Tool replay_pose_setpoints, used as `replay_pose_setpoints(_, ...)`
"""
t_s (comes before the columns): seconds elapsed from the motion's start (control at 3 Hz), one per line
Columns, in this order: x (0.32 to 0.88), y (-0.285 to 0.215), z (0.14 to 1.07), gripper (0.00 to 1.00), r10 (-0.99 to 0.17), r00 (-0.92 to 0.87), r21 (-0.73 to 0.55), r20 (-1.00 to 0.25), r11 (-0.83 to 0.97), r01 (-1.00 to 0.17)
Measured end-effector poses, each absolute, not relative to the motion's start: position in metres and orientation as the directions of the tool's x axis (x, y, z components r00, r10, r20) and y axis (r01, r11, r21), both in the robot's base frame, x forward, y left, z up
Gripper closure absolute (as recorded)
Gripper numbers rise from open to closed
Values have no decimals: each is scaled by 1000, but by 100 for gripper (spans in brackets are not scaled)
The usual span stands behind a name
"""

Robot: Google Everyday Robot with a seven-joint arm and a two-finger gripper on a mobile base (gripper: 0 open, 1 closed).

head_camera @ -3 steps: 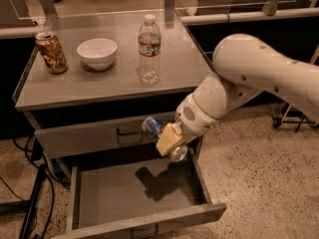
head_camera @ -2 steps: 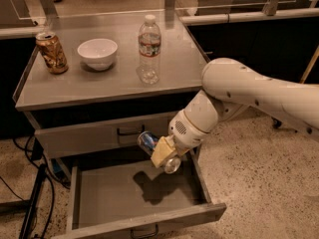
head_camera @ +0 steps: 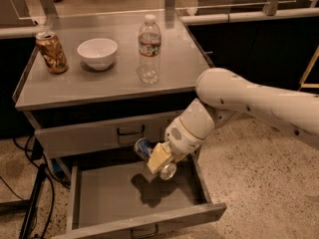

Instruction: Place redbull can into middle drawer

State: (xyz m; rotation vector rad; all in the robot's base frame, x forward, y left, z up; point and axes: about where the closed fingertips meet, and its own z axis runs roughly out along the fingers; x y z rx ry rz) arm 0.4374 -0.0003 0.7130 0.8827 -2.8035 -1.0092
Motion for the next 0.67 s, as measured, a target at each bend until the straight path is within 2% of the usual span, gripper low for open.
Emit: replay_pose_setpoints(0.67,436,25,616,100,-521,-851,643,-61,632,-433)
